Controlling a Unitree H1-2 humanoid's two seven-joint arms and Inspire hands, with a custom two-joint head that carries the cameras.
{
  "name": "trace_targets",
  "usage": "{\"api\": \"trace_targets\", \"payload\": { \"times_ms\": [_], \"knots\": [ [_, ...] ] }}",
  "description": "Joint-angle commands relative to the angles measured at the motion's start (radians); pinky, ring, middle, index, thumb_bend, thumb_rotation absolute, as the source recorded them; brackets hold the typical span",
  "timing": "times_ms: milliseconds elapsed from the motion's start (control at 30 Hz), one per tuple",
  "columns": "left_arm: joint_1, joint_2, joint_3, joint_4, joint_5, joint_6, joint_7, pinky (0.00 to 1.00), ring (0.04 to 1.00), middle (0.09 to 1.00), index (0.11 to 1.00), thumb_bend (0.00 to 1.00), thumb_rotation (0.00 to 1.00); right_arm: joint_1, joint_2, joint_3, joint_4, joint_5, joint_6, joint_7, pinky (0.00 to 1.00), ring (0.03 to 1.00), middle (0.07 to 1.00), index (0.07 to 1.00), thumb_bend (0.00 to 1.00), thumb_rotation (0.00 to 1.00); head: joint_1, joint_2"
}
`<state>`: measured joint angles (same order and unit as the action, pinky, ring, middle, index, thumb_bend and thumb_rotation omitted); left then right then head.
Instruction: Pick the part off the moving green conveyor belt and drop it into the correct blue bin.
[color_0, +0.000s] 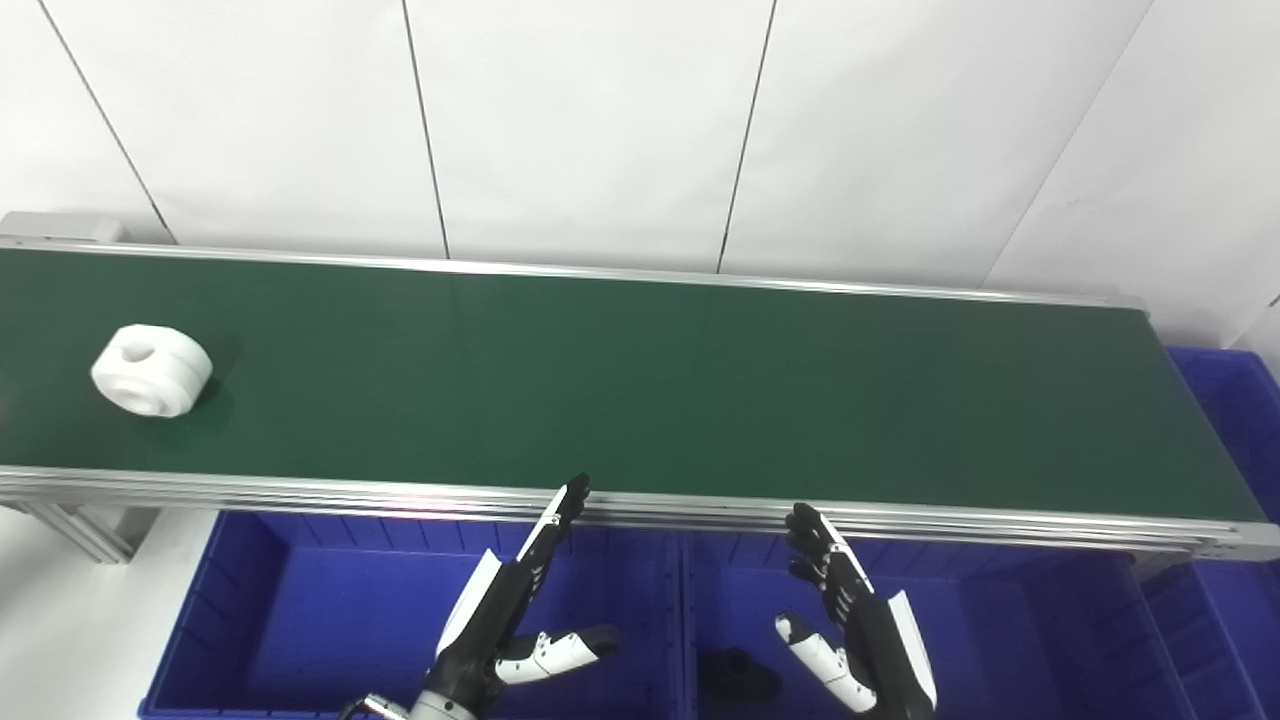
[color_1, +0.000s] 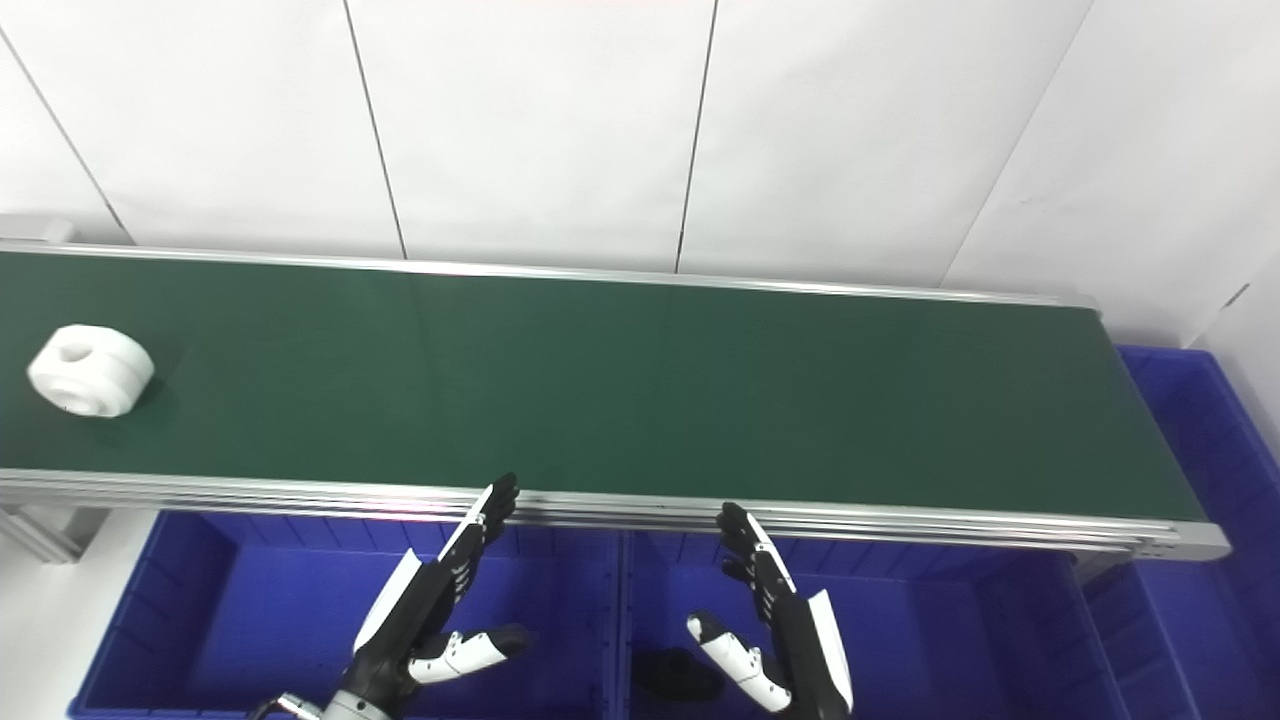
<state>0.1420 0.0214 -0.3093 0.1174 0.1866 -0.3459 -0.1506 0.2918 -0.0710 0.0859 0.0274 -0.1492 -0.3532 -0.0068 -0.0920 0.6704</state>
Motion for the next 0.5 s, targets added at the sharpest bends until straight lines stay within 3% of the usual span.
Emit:
{"api": "trace_targets", "payload": {
  "times_ms": [0,233,467],
  "knots": [
    [-0.008,0.001,0.002,-0.023,0.012,-0.023,0.011,1.00,1.000,1.000,1.000,0.81,0.70,0.000,0.000,0.003,-0.036,-0.008,0.016,0.004,0.87,0.916,0.912,0.932,0.84,0.74,0.001,-0.001],
    [-0.010,0.002,0.004,-0.019,0.004,-0.035,0.006,0.99,1.000,1.000,1.000,0.79,0.68,0.002,-0.006,0.007,-0.054,-0.016,0.048,0.013,0.88,0.922,0.917,0.937,0.84,0.73,0.000,0.013],
    [-0.008,0.006,0.002,-0.038,0.023,0.004,0.001,0.98,1.000,1.000,1.000,0.81,0.71,0.000,-0.009,0.011,-0.062,-0.016,0.056,0.010,0.88,0.925,0.921,0.937,0.84,0.71,0.000,0.023]
  ]
}}
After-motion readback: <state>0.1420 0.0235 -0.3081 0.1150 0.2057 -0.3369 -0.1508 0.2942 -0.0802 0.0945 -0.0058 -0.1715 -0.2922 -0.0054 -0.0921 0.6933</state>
